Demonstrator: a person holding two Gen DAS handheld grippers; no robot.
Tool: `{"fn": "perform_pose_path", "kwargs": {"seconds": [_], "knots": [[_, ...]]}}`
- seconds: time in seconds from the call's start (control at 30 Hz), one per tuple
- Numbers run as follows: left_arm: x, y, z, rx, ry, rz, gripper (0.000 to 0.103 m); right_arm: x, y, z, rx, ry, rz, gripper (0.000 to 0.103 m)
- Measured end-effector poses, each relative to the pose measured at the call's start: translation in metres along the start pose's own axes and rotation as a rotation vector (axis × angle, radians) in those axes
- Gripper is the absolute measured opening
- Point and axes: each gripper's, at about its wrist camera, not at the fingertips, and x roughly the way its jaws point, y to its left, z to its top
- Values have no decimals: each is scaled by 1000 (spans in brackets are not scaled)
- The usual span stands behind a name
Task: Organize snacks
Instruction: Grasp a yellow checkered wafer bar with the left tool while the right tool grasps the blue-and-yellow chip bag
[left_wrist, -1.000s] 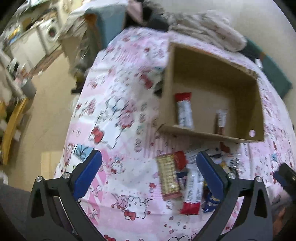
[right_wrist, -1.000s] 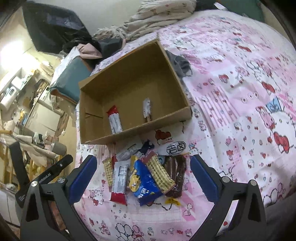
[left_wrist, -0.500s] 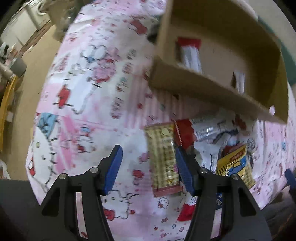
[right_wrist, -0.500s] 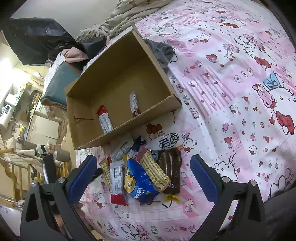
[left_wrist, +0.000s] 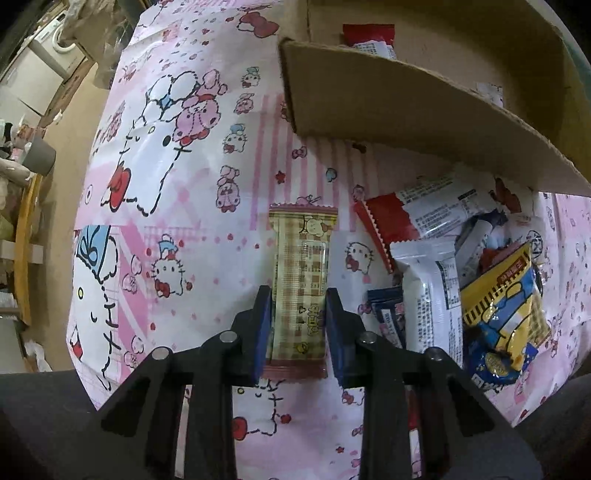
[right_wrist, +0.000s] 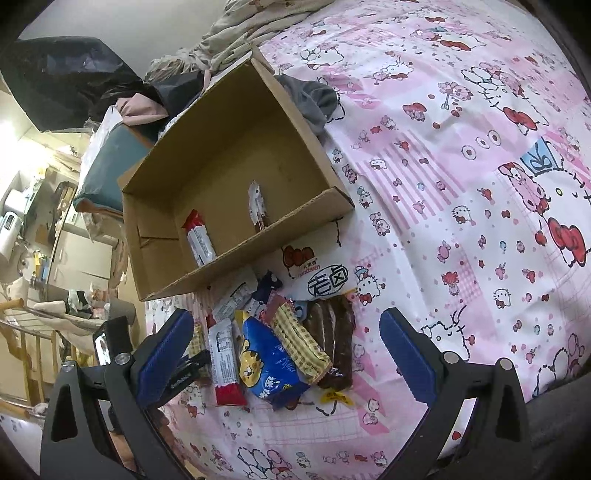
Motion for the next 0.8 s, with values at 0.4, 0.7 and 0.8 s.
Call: {"fn": "perform_pose_path", "kwargs": {"seconds": [0.4, 0.7, 0.8], "knots": [[-64, 35, -24, -49, -45, -100, 24, 44, 50, -33, -323, 224, -28, 59], [-107, 48, -41, -21, -144, -139, 24, 97, 75, -62, -500, 354, -133, 49], [-105, 45, -41, -30, -140, -159, 24, 110, 78, -67, -542, 360, -187, 46]]}}
